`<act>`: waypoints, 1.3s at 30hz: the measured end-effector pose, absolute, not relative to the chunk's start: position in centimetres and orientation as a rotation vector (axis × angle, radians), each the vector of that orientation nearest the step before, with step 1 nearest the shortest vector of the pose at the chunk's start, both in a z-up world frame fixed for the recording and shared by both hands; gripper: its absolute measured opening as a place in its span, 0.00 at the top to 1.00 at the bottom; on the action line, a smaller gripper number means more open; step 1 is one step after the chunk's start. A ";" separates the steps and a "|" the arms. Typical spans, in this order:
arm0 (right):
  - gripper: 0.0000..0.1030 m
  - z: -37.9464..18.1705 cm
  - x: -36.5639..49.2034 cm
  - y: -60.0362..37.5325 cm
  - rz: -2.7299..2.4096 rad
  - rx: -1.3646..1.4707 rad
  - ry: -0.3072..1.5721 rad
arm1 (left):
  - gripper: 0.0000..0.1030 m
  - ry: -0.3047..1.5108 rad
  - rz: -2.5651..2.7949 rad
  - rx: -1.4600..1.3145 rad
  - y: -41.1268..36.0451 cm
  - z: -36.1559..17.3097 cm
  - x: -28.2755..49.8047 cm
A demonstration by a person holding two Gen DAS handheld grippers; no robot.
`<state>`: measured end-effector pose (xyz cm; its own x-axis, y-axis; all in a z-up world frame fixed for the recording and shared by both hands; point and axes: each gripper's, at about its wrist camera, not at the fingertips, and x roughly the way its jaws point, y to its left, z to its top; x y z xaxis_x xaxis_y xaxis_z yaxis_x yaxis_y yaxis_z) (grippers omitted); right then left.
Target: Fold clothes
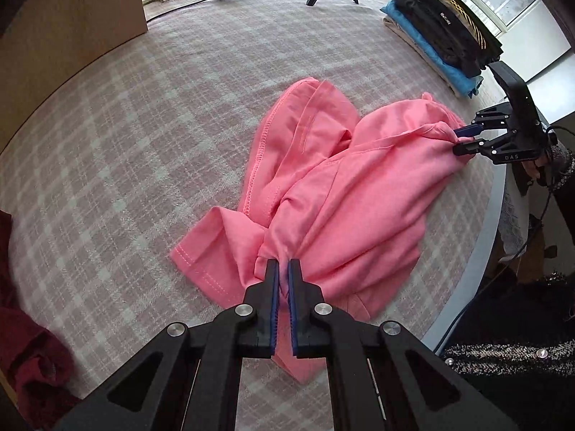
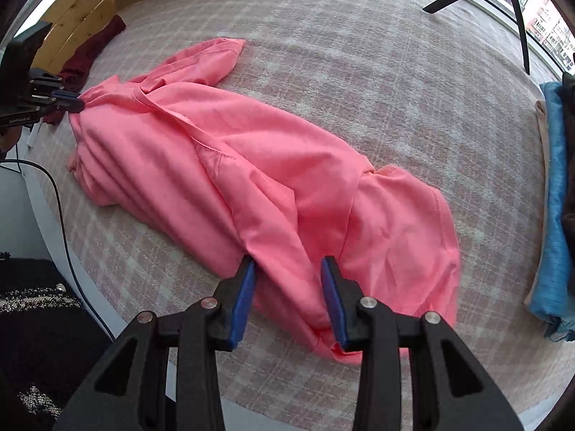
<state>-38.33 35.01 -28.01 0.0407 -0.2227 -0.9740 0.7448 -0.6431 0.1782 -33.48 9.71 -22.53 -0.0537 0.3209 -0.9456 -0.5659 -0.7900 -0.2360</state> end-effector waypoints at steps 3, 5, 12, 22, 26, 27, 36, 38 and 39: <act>0.93 -27.8 -39.1 36.2 -1.693 1.641 0.423 | 0.96 0.262 1.949 -1.586 9.5 -20.9 -33.0; 0.93 -25.7 -39.2 37.0 -1.705 1.600 0.309 | 0.96 0.262 1.989 -1.543 9.4 -19.2 -32.4; 0.97 -16.9 -39.3 38.5 -1.912 1.378 0.262 | 0.96 0.303 2.117 -1.390 9.2 -12.8 -31.7; 0.36 -21.6 -35.8 35.0 -1.816 1.301 0.711 | 0.96 0.364 2.077 -1.469 9.4 -15.8 -30.4; 0.54 -24.8 -36.9 35.4 -1.736 1.397 0.689 | 0.96 0.355 2.067 -1.514 9.1 -17.0 -30.7; 0.71 -25.4 -37.3 35.4 -1.724 1.422 0.678 | 0.96 0.353 2.064 -1.524 9.0 -17.3 -30.8; 0.98 -24.1 -39.4 36.6 -1.868 1.542 0.507 | 0.96 0.345 2.135 -1.508 8.6 -16.6 -31.9; 0.98 -19.7 -39.6 37.0 -1.942 1.451 0.451 | 0.96 0.338 2.201 -1.420 8.4 -13.2 -31.9; 0.98 -17.0 -39.7 37.3 -1.987 1.398 0.421 | 0.96 0.341 2.241 -1.367 8.2 -11.0 -32.0</act>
